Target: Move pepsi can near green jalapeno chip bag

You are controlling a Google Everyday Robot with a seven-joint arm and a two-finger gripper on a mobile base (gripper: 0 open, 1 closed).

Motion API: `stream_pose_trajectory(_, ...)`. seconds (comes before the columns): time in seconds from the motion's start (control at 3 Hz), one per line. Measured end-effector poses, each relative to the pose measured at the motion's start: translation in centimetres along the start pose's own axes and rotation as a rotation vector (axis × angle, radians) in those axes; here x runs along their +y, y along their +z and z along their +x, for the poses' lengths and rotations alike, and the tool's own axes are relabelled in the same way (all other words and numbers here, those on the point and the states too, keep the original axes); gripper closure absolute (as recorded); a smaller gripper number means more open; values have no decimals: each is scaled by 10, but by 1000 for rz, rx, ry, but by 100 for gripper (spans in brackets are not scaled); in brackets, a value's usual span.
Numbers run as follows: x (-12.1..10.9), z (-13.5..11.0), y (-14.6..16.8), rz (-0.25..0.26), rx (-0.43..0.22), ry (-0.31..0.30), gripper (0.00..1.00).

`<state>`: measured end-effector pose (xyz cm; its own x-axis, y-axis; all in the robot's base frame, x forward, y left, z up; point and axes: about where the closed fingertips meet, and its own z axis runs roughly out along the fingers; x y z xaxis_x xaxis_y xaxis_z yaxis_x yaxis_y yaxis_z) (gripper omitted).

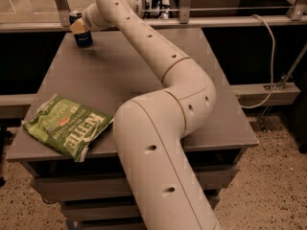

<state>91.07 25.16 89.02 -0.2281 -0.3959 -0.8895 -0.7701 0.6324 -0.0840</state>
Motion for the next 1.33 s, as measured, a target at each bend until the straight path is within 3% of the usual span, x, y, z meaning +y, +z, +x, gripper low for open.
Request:
stream_pose_trajectory(0.33,-1,-4,2,2,-18,4,86)
stream_pose_trajectory(0.67,-8,-18,-19,33,-32,-14,100)
stream_pose_trajectory(1.0,-15,-36,-63,92,-46,-34,100)
stream_pose_trajectory(1.33,-18,-63,-126,166,-100,-42,100)
